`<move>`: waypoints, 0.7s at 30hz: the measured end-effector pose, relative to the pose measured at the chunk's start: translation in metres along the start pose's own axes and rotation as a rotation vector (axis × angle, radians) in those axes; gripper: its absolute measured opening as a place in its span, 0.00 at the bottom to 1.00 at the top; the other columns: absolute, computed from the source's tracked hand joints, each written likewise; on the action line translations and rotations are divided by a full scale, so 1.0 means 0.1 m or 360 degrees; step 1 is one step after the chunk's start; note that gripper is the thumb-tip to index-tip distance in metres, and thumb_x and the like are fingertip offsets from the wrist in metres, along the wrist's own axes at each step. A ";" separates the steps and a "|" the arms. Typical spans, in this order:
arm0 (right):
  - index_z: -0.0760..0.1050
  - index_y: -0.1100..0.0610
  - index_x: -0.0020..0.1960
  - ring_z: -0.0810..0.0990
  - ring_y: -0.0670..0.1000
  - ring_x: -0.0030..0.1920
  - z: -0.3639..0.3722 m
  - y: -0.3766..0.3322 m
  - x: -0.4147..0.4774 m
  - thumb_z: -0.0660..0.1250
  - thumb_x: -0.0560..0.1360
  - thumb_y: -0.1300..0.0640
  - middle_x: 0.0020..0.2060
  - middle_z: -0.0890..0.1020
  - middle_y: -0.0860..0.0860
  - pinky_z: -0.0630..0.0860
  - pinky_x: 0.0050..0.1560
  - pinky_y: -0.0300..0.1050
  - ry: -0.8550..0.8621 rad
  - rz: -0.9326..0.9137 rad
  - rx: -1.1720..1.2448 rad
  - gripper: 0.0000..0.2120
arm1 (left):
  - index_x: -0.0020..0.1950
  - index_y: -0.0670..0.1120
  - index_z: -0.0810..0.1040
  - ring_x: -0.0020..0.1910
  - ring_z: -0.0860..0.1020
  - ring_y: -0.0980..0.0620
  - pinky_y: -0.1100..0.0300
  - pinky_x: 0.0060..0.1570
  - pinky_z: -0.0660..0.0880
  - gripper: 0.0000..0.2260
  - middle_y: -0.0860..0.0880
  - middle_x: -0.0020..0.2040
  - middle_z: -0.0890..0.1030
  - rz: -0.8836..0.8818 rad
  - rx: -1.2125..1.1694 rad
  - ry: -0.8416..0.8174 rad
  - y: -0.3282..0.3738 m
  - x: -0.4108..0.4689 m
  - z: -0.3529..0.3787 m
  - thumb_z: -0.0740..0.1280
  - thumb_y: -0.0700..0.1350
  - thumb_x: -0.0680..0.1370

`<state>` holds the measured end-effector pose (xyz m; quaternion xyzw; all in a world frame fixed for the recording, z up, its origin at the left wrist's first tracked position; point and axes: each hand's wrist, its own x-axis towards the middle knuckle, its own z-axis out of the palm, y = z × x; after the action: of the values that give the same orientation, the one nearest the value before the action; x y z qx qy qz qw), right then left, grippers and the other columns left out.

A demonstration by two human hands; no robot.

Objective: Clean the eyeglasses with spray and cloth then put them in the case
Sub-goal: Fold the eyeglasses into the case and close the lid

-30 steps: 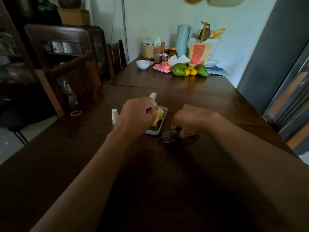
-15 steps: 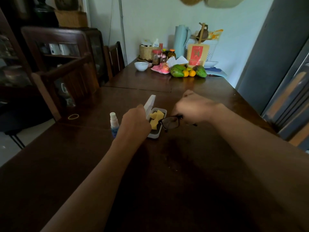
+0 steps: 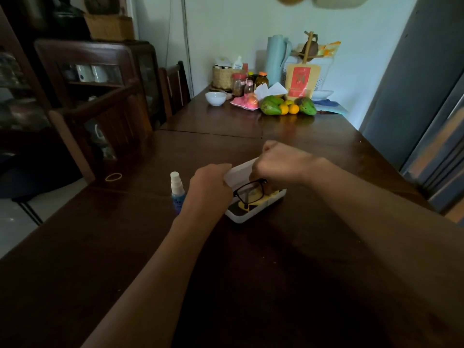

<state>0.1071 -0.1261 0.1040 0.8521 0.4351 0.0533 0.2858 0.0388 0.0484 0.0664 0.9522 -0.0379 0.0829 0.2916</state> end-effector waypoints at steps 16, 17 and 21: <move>0.78 0.48 0.46 0.78 0.51 0.40 0.13 -0.24 0.03 0.65 0.76 0.56 0.41 0.81 0.45 0.69 0.53 0.50 -0.0047 0.0258 0.0019 0.05 | 0.68 0.49 0.73 0.41 0.70 0.58 0.63 0.40 0.66 0.15 0.50 0.55 0.77 0.0020 0.0084 -0.0020 -0.12 0.12 0.15 0.64 0.45 0.80; 0.79 0.48 0.46 0.77 0.51 0.40 0.14 -0.24 0.03 0.65 0.76 0.56 0.41 0.81 0.45 0.69 0.53 0.50 -0.0034 0.0274 0.0042 0.05 | 0.68 0.49 0.73 0.40 0.69 0.59 0.64 0.40 0.66 0.16 0.50 0.54 0.77 0.0025 0.0067 -0.0008 -0.13 0.12 0.15 0.65 0.45 0.80; 0.80 0.45 0.57 0.79 0.50 0.47 0.15 -0.18 -0.02 0.66 0.75 0.50 0.46 0.83 0.44 0.69 0.54 0.49 -0.0003 0.0330 0.0354 0.11 | 0.68 0.49 0.74 0.46 0.71 0.57 0.60 0.45 0.68 0.16 0.47 0.58 0.79 0.0048 0.0006 0.0044 -0.17 0.10 0.15 0.66 0.44 0.80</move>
<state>0.0978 -0.1256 0.0823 0.9190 0.3477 0.0334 0.1829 0.0524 0.0539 0.0468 0.9508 -0.0480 0.1005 0.2891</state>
